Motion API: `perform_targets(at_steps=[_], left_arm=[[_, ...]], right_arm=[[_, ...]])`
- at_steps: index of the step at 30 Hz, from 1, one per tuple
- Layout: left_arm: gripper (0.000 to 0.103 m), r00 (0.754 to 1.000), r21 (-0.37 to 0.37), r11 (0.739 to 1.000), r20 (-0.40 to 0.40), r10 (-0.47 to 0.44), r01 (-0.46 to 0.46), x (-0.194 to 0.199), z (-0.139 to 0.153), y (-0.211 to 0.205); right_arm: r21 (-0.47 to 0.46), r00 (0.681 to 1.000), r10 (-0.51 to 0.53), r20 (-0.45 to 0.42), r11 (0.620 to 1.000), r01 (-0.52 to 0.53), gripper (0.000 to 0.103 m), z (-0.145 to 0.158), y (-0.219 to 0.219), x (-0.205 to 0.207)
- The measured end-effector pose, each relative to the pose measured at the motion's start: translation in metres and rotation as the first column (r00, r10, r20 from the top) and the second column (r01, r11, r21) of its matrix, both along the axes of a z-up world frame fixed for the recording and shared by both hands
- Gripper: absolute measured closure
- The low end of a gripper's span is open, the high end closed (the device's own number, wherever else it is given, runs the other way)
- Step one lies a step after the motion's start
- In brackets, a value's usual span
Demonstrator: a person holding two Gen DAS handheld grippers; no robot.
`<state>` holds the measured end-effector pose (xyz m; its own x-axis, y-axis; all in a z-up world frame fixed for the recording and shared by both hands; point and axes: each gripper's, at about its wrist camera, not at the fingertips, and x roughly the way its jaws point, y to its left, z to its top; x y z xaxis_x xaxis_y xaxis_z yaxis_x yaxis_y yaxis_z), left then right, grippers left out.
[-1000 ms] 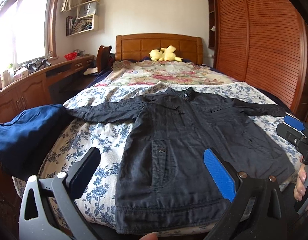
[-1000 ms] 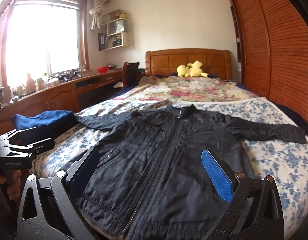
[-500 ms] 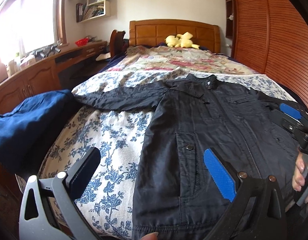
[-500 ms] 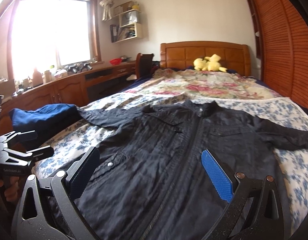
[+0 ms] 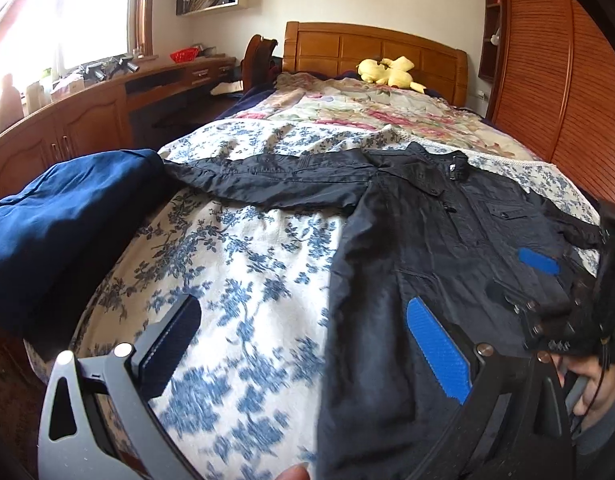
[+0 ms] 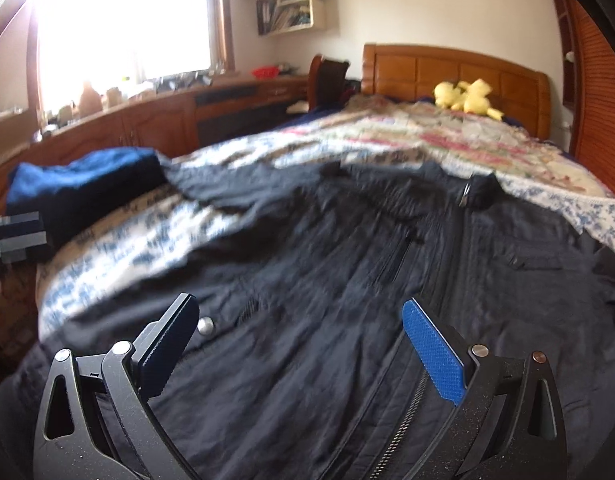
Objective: Fold large clothes
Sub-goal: 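Reach the left tool to the sleeve nearest it and grasp it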
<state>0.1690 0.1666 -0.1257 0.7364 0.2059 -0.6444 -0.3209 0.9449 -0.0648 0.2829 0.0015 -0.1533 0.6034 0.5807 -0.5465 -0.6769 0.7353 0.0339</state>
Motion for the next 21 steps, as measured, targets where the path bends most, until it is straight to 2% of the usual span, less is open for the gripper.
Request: perform_targets(at_steps=[8, 10, 13, 14, 18, 21], left_arm=[[0.0, 1.0, -0.023, 1.0, -0.008, -0.018, 0.018, 0.055, -0.002, 0.059], [0.006, 1.0, -0.019, 1.0, -0.004, -0.018, 0.018, 0.069, -0.002, 0.073], [0.01, 0.999, -0.025, 0.999, -0.006, -0.032, 0.032, 0.094, -0.006, 0.091], [0.015, 0.999, -0.027, 0.999, -0.003, -0.038, 0.038, 0.1, -0.007, 0.094], [0.033, 0.999, -0.071, 0.997, -0.018, -0.029, 0.027, 0.132, -0.021, 0.116], [0.038, 0.999, -0.113, 0.994, -0.039, 0.008, -0.013, 0.155, -0.035, 0.136]], right_arm=[[-0.003, 1.0, -0.002, -0.013, 1.0, 0.002, 0.0, -0.005, 0.0, 0.004], [-0.008, 1.0, -0.001, -0.012, 1.0, 0.0, 0.0, -0.006, 0.001, 0.004], [-0.006, 1.0, -0.001, -0.013, 1.0, 0.001, 0.0, -0.007, 0.001, 0.004], [-0.001, 1.0, -0.004, -0.015, 1.0, 0.004, 0.0, -0.006, 0.0, 0.004], [0.011, 1.0, -0.004, -0.025, 1.0, 0.004, 0.0, -0.007, -0.002, 0.006], [0.011, 1.0, -0.003, -0.027, 1.0, 0.003, 0.0, -0.008, -0.001, 0.007]])
